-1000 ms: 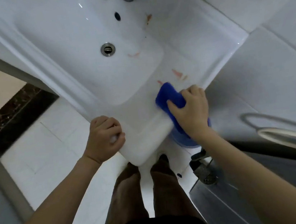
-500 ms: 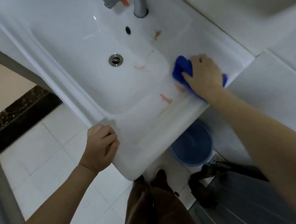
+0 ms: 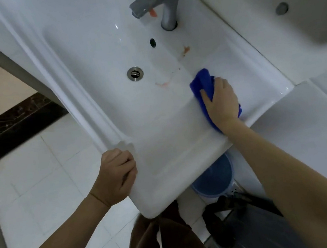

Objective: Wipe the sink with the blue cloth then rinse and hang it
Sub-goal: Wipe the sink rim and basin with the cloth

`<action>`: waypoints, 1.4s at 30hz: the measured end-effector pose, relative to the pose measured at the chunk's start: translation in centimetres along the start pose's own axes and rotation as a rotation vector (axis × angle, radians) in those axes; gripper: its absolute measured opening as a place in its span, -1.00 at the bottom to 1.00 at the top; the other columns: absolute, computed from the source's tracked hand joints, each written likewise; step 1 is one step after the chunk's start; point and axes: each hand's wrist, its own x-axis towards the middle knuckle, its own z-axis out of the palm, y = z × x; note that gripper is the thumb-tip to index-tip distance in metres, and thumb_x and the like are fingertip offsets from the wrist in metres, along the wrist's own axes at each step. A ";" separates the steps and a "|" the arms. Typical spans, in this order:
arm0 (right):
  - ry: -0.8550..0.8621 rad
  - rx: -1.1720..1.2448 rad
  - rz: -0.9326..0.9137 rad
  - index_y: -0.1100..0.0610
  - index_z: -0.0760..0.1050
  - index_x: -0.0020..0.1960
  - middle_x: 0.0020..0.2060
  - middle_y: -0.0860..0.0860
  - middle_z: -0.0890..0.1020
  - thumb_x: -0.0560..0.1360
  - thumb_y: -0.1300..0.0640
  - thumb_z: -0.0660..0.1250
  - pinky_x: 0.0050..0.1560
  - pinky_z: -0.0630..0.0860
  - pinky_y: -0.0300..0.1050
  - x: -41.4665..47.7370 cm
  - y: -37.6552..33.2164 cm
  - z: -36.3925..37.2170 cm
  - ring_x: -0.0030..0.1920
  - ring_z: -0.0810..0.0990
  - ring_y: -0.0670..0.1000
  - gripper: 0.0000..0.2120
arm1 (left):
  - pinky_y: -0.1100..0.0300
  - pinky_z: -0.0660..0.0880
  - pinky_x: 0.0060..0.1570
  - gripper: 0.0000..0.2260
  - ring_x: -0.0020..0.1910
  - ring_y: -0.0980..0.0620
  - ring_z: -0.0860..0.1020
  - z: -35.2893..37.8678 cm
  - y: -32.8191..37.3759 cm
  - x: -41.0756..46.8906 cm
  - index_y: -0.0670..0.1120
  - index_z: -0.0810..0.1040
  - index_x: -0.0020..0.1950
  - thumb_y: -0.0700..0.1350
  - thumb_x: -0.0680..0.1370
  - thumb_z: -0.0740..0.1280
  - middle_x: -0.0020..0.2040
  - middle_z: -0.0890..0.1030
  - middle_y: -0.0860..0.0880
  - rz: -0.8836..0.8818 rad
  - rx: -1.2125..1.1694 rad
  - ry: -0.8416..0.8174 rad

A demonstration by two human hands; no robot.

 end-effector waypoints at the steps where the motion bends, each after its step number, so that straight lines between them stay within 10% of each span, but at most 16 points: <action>1: -0.037 0.023 -0.030 0.21 0.44 0.14 0.04 0.11 0.57 0.59 -0.07 0.24 -0.10 0.31 -0.17 -1.8 -1.5 0.8 -0.02 0.55 0.11 -0.66 | 0.03 0.27 -0.20 -0.80 -0.34 -0.09 0.34 0.0 0.0 0.0 -0.19 0.48 -0.35 -0.22 0.48 0.24 -0.28 0.51 -0.08 0.000 -0.002 -0.005; 7: -0.366 0.158 -0.470 0.14 0.39 -0.09 -0.18 -0.05 0.40 0.57 -0.06 0.31 -0.17 0.26 -0.16 -10.2 -7.9 2.3 -0.19 0.33 -0.04 -0.73 | 0.06 0.29 -0.14 -0.82 -0.25 -0.04 0.35 0.0 -0.1 -0.5 -0.17 0.51 -0.29 -0.20 0.51 0.24 -0.22 0.53 -0.09 0.002 0.029 -0.044; 14: 0.010 0.032 0.028 0.29 0.42 0.17 0.08 0.20 0.55 0.58 -0.05 0.27 0.00 0.40 -0.06 0.7 -0.1 -0.3 0.05 0.53 0.20 -0.60 | 0.04 0.28 -0.12 -0.83 -0.27 -0.07 0.36 0.5 -0.1 -0.4 -0.20 0.48 -0.33 -0.26 0.48 0.27 -0.23 0.53 -0.09 -0.010 0.004 0.033; 22: -0.425 0.282 -0.300 0.23 0.45 0.02 -0.08 0.11 0.55 0.58 0.01 0.30 -0.05 0.47 -0.04 -13.7 -12.1 3.2 -0.09 0.52 0.09 -0.74 | 0.06 0.35 -0.01 -0.76 -0.17 -0.07 0.45 0.2 -0.1 -0.7 -0.19 0.59 -0.24 -0.21 0.56 0.20 -0.18 0.60 -0.14 -0.017 0.046 -0.023; 30: 0.017 0.016 0.077 0.31 0.40 0.21 0.12 0.21 0.53 0.59 -0.03 0.25 0.03 0.37 -0.10 0.4 -0.4 0.0 0.09 0.52 0.20 -0.59 | 0.03 0.30 -0.03 -0.76 -0.22 -0.09 0.39 1.0 -0.2 -0.9 -0.21 0.51 -0.33 -0.24 0.53 0.22 -0.21 0.56 -0.13 -0.025 0.043 0.080; 38: -0.453 0.195 -0.421 0.25 0.46 -0.04 -0.12 0.14 0.55 0.57 -0.01 0.31 -0.11 0.46 0.04 -11.1 -10.6 2.4 -0.13 0.50 0.12 -0.70 | 0.04 0.33 0.05 -0.72 -0.14 -0.06 0.42 0.6 -0.3 -1.0 -0.21 0.59 -0.28 -0.20 0.56 0.18 -0.18 0.61 -0.17 0.004 0.079 0.035; 42: -0.226 0.055 -0.197 0.21 0.45 0.07 -0.10 0.05 0.48 0.58 -0.10 0.27 -0.06 0.42 -0.09 -2.0 -2.2 -1.1 -0.15 0.45 0.02 -0.65 | -0.01 0.33 -0.05 -0.73 -0.23 -0.10 0.39 0.9 -0.3 -0.8 -0.23 0.52 -0.33 -0.22 0.56 0.20 -0.21 0.57 -0.13 -0.015 0.054 0.087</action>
